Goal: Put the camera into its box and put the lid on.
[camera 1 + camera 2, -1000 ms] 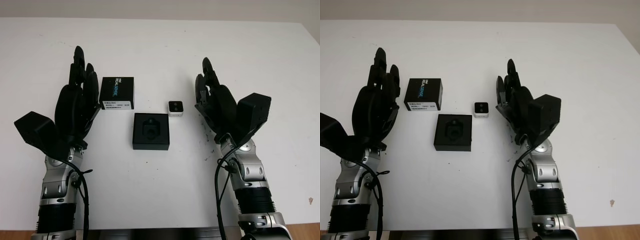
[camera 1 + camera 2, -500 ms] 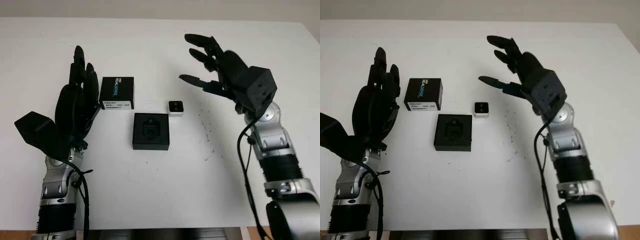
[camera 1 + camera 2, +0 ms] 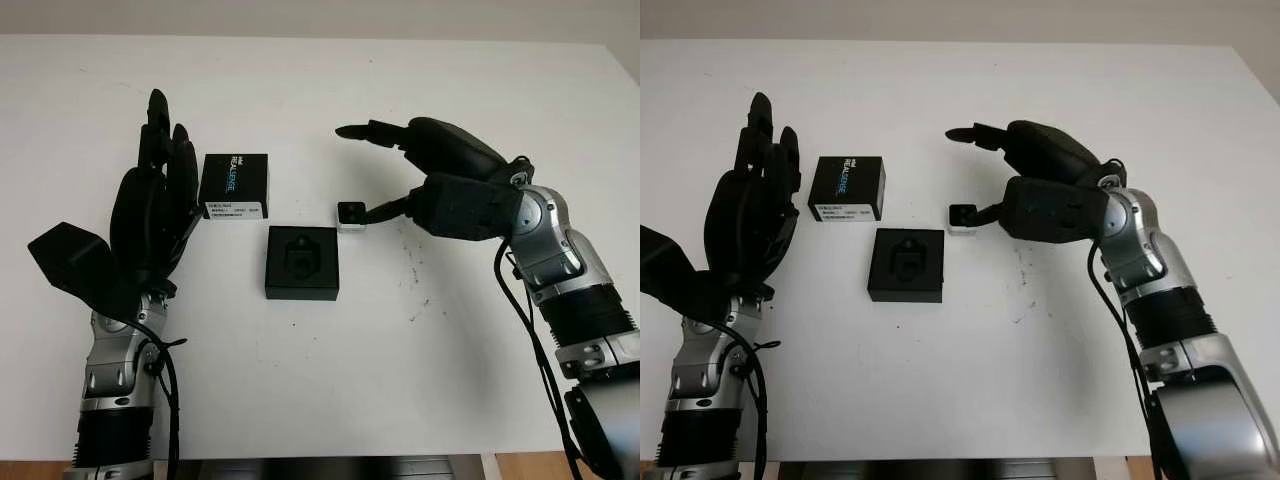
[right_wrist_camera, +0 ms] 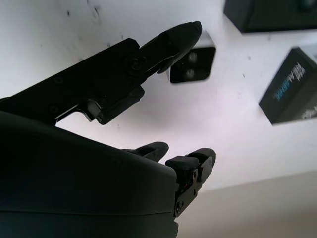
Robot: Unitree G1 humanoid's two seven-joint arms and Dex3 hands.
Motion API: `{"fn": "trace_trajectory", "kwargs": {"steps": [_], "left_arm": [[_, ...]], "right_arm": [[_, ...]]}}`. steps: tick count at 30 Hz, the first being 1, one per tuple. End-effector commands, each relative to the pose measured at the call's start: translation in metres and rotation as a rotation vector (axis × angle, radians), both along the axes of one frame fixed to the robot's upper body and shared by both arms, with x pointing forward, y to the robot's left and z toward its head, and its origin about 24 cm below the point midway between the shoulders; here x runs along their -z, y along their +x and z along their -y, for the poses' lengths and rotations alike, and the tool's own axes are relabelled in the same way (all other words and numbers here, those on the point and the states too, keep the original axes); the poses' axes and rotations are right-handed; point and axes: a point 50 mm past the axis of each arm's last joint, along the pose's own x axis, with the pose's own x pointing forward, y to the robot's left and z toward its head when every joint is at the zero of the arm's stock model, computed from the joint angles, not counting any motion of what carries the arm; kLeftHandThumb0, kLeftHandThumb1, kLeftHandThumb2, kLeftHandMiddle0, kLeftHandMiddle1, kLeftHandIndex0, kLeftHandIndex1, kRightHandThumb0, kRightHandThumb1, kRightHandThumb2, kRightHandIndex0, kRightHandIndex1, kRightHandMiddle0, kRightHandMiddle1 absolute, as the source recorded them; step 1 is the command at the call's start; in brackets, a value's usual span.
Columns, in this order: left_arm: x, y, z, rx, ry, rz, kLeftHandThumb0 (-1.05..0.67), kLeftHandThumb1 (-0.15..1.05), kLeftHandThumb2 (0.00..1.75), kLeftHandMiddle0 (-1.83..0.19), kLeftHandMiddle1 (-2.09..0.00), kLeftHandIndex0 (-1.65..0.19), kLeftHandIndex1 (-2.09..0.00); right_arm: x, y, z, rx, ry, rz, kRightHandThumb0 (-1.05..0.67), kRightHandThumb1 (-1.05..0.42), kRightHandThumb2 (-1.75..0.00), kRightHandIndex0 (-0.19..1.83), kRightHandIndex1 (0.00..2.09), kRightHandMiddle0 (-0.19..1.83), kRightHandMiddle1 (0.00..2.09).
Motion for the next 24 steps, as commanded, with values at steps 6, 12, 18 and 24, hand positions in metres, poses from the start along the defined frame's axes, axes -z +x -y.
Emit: {"fn": "trace_trajectory", "kwargs": {"steps": [6, 12, 18, 24], "left_arm": [[-0.001, -0.003, -0.001, -0.002, 0.004, 0.004, -0.76, 1.05, 0.56, 0.19, 0.00, 0.19, 0.00], [-0.001, -0.003, 0.000, -0.007, 0.003, 0.007, -0.76, 1.05, 0.56, 0.19, 0.00, 0.19, 0.00], [-0.001, -0.003, -0.001, -0.004, 0.003, 0.010, -0.76, 1.05, 0.56, 0.19, 0.00, 0.19, 0.00], [0.000, -0.003, -0.001, -0.009, 0.007, 0.008, -0.77, 1.05, 0.56, 0.19, 0.00, 0.19, 0.00]], "right_arm": [[0.012, -0.005, -0.006, -0.018, -0.072, 0.000, -0.61, -0.76, -0.06, 0.43, 0.19, 0.40, 0.09], [0.019, -0.006, -0.007, -0.030, -0.084, 0.012, -0.65, -0.79, -0.06, 0.39, 0.23, 0.43, 0.10], [0.026, -0.006, -0.006, -0.026, -0.068, 0.030, -0.63, -0.82, -0.06, 0.18, 0.79, 0.40, 0.36], [0.034, -0.004, -0.004, -0.022, -0.041, 0.085, -0.57, -0.86, -0.06, 0.07, 1.28, 0.29, 0.92]]}}
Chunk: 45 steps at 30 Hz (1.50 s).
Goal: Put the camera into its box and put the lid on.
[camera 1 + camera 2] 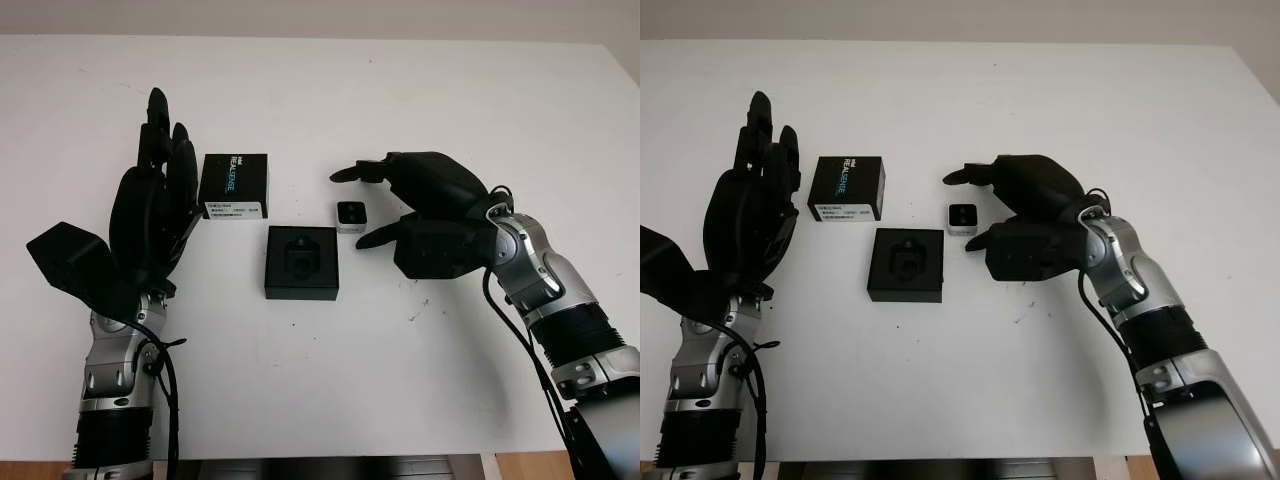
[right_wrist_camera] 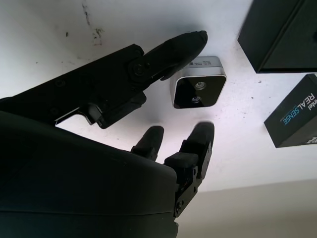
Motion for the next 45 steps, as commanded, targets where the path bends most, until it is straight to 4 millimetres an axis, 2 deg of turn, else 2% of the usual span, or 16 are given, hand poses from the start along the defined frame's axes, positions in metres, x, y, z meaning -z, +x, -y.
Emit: {"fn": "trace_trajectory", "kwargs": {"steps": [1, 6, 17, 24, 25, 29, 33, 37, 45], "left_arm": [[0.001, -0.002, -0.001, -0.006, 0.005, 0.001, -0.77, 1.05, 0.56, 0.19, 0.00, 0.19, 0.00], [0.002, -0.002, -0.001, -0.010, 0.012, 0.002, -0.77, 1.05, 0.57, 0.19, 0.00, 0.19, 0.00], [0.002, -0.003, -0.002, -0.016, 0.012, 0.003, -0.76, 1.05, 0.56, 0.19, 0.00, 0.19, 0.00], [0.003, -0.004, -0.003, -0.021, 0.017, -0.003, -0.77, 1.05, 0.55, 0.19, 0.00, 0.19, 0.00], [0.003, -0.004, -0.003, -0.021, 0.019, -0.003, -0.77, 1.05, 0.56, 0.19, 0.00, 0.19, 0.00], [0.003, -0.003, -0.002, -0.022, 0.014, -0.001, -0.76, 1.05, 0.56, 0.19, 0.00, 0.19, 0.00], [0.004, -0.003, -0.003, -0.021, 0.010, 0.001, -0.75, 1.05, 0.56, 0.19, 0.00, 0.19, 0.00], [0.004, -0.003, -0.002, -0.021, 0.009, -0.001, -0.74, 1.05, 0.56, 0.19, 0.00, 0.19, 0.00], [0.006, -0.003, -0.002, -0.013, 0.004, -0.001, -0.72, 1.05, 0.55, 0.19, 0.00, 0.19, 0.00]], "right_arm": [[0.008, -0.001, 0.000, -0.007, -0.001, 0.000, -0.54, -0.87, -0.06, 0.06, 1.31, 0.28, 0.99], [0.014, 0.001, 0.002, 0.005, -0.032, -0.009, -0.51, -0.89, -0.06, 0.06, 1.35, 0.26, 1.06], [0.025, 0.002, 0.001, 0.003, -0.087, -0.056, -0.49, -0.91, -0.06, 0.05, 1.27, 0.25, 1.01], [0.031, 0.001, 0.003, 0.003, -0.014, -0.070, -0.36, -0.98, -0.06, 0.05, 1.30, 0.36, 1.29], [0.033, 0.001, 0.004, 0.010, 0.026, -0.082, -0.35, -0.99, -0.06, 0.04, 1.28, 0.36, 1.32], [0.037, 0.006, 0.009, 0.058, 0.191, -0.159, -0.36, -1.02, -0.06, 0.03, 0.99, 0.23, 1.58], [0.040, 0.011, 0.015, 0.095, 0.276, -0.221, -0.39, -1.03, -0.05, 0.13, 0.75, 0.22, 1.58], [0.042, 0.012, 0.018, 0.130, 0.324, -0.263, -0.41, -1.02, -0.05, 0.19, 0.64, 0.24, 1.55], [0.048, 0.011, 0.019, 0.140, 0.426, -0.317, -0.43, -1.01, -0.05, 0.22, 0.57, 0.28, 1.58]]}}
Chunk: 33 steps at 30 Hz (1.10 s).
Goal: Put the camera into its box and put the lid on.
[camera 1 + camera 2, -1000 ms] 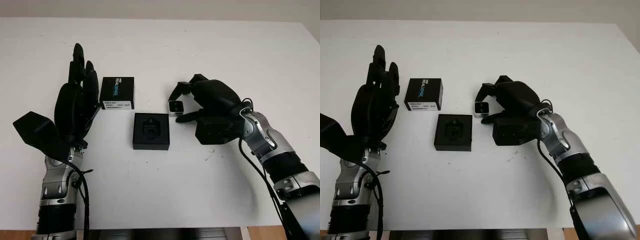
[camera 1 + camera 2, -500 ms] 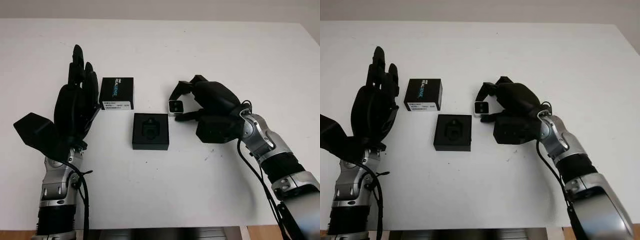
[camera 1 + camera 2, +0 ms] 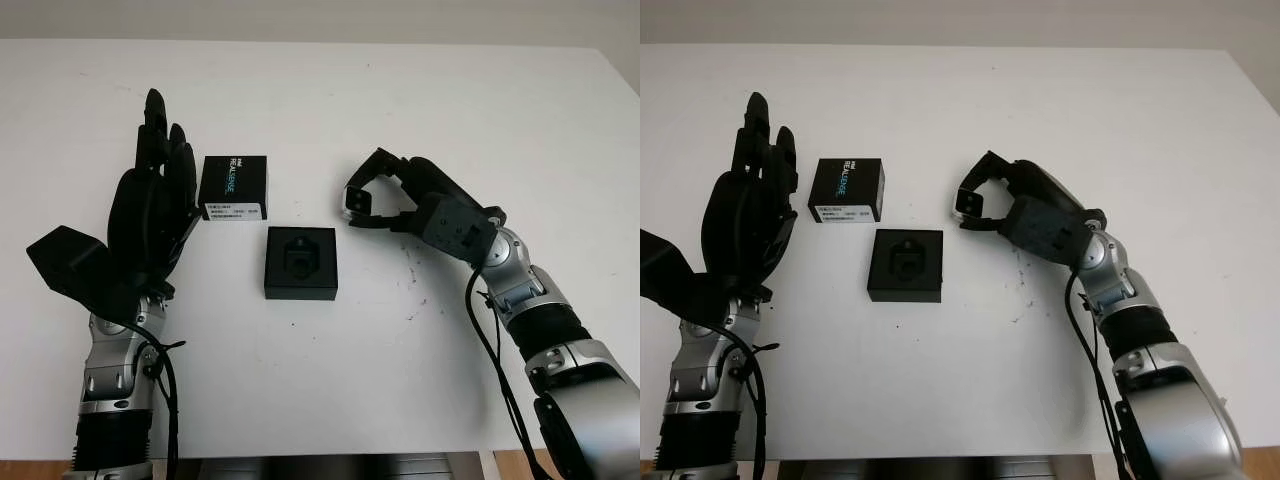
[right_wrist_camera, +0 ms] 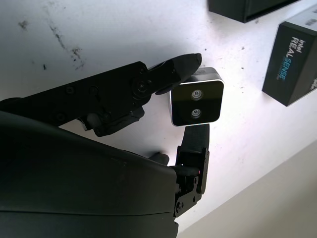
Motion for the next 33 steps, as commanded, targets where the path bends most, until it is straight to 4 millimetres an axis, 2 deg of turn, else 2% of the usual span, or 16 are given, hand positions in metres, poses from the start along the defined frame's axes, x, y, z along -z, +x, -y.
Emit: {"fn": "trace_trajectory", "kwargs": {"steps": [1, 5, 11, 16, 27, 33], "left_arm": [[0.004, -0.002, -0.001, -0.001, -0.004, -0.005, -0.72, 1.05, 0.55, 0.19, 0.00, 0.19, 0.00], [0.003, -0.002, -0.001, -0.003, -0.003, -0.006, -0.72, 1.05, 0.54, 0.19, 0.00, 0.19, 0.00], [0.003, -0.002, 0.000, 0.001, 0.004, -0.008, -0.73, 1.05, 0.54, 0.19, 0.00, 0.19, 0.00], [0.002, -0.003, 0.003, 0.000, -0.007, -0.010, -0.73, 1.05, 0.53, 0.19, 0.00, 0.19, 0.00], [0.001, -0.003, 0.007, -0.007, -0.013, -0.007, -0.73, 1.05, 0.52, 0.19, 0.00, 0.19, 0.00], [-0.001, -0.004, 0.007, -0.012, -0.008, -0.003, -0.73, 1.05, 0.54, 0.19, 0.00, 0.19, 0.00]], "right_arm": [[0.018, -0.005, 0.005, 0.017, 0.027, -0.070, -0.45, -1.01, -0.05, 0.21, 0.55, 0.28, 1.62], [0.007, -0.004, 0.004, -0.015, 0.045, -0.046, -0.45, -1.01, -0.05, 0.19, 0.49, 0.27, 1.68], [-0.034, -0.009, -0.001, -0.111, 0.044, 0.015, -0.40, -1.00, -0.05, 0.23, 0.27, 0.26, 1.70], [-0.064, -0.022, -0.009, -0.180, 0.065, 0.061, -0.36, -1.00, -0.05, 0.26, 0.22, 0.25, 1.77], [-0.081, -0.045, -0.028, -0.236, 0.058, 0.018, -0.30, -1.00, -0.05, 0.30, 0.20, 0.26, 1.87], [-0.075, -0.051, -0.038, -0.215, 0.038, -0.016, -0.30, -1.00, -0.06, 0.28, 0.17, 0.23, 1.85]]}}
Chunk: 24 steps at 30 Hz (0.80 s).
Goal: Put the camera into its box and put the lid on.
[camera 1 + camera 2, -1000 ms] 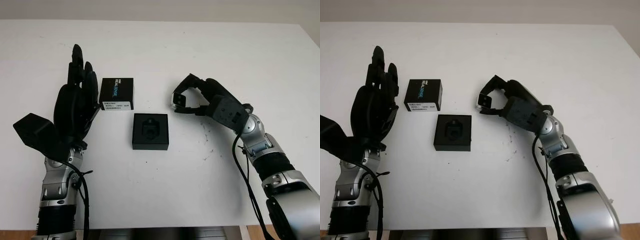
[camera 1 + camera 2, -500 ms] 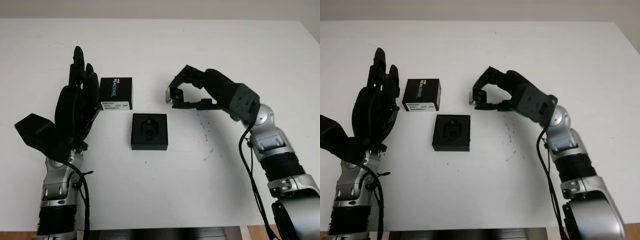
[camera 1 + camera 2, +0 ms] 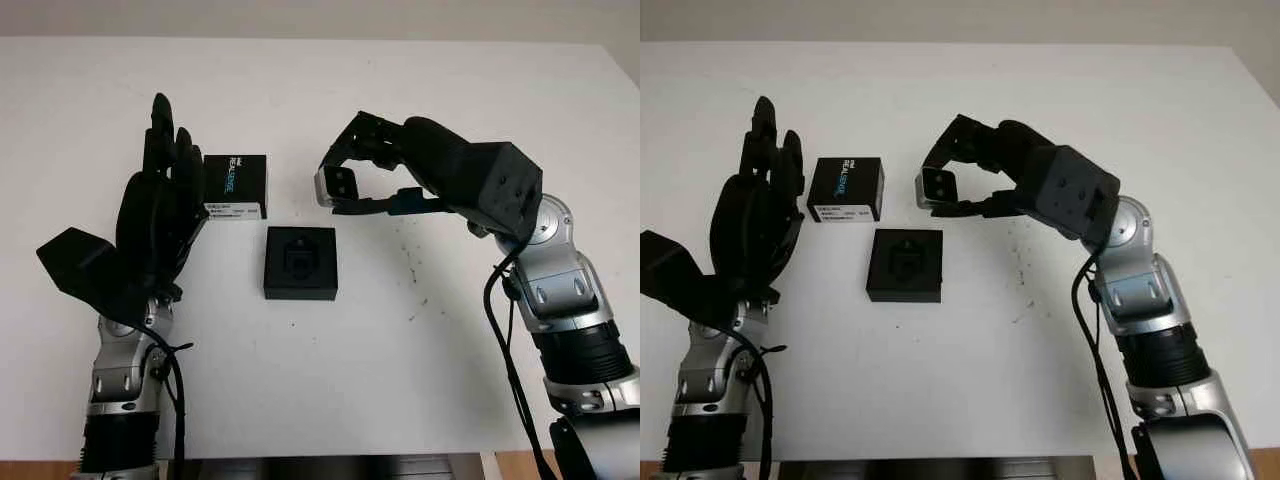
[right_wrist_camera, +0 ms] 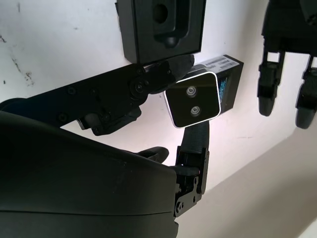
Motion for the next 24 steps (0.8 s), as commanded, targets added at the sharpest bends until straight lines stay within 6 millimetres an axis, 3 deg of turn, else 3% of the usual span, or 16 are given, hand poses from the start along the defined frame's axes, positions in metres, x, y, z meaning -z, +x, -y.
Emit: {"fn": "trace_trajectory", "kwargs": {"steps": [1, 12, 24], "left_arm": [[-0.002, -0.003, 0.000, -0.004, 0.010, 0.010, -0.73, 1.05, 0.55, 0.19, 0.00, 0.19, 0.00], [-0.002, -0.002, 0.001, 0.004, -0.018, 0.014, -0.73, 1.05, 0.55, 0.19, 0.00, 0.19, 0.00], [-0.001, -0.002, 0.003, -0.002, -0.034, 0.013, -0.73, 1.05, 0.53, 0.19, 0.00, 0.19, 0.00]], "right_arm": [[0.006, -0.004, -0.005, 0.004, 0.009, -0.003, -0.31, -1.01, -0.06, 0.28, 0.16, 0.22, 1.86], [0.035, -0.019, -0.017, 0.056, 0.073, -0.083, -0.35, -1.05, -0.12, 0.26, 0.13, 0.12, 2.08], [0.047, -0.035, -0.021, 0.073, 0.144, -0.127, -0.36, -1.05, -0.16, 0.24, 0.12, 0.15, 2.09]]}}
